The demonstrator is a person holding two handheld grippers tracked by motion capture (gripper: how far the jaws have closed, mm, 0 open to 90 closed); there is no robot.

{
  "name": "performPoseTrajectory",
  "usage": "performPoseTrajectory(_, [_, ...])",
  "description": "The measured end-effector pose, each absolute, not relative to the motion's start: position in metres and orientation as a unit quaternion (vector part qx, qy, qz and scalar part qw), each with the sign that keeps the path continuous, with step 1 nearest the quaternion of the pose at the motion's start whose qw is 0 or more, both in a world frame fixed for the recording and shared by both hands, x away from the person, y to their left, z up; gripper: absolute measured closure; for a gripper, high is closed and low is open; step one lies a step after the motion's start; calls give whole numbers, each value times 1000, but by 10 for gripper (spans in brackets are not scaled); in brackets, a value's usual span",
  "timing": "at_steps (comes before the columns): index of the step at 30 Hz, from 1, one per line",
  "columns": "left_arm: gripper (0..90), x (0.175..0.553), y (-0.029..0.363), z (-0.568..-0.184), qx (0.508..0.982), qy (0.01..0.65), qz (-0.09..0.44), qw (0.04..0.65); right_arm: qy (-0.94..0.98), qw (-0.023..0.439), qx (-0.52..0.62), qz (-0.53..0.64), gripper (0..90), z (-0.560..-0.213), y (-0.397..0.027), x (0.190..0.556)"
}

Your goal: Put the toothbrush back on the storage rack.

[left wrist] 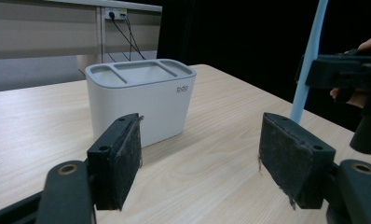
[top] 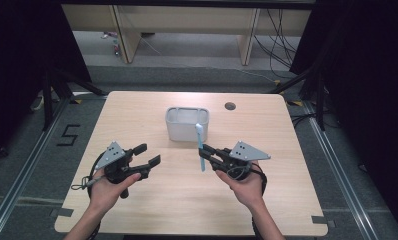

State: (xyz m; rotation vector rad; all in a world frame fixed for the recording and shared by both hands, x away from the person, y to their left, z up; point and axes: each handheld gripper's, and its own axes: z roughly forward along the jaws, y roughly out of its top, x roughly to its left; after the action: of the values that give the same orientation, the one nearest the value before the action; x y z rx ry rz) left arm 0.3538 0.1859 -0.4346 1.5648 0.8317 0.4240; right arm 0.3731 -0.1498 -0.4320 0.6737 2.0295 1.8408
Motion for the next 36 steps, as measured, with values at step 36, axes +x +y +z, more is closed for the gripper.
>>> performPoseTrajectory(36, [448, 372, 122, -399, 697, 311, 139, 631, 721, 166, 232, 632, 789, -438, -124, 376])
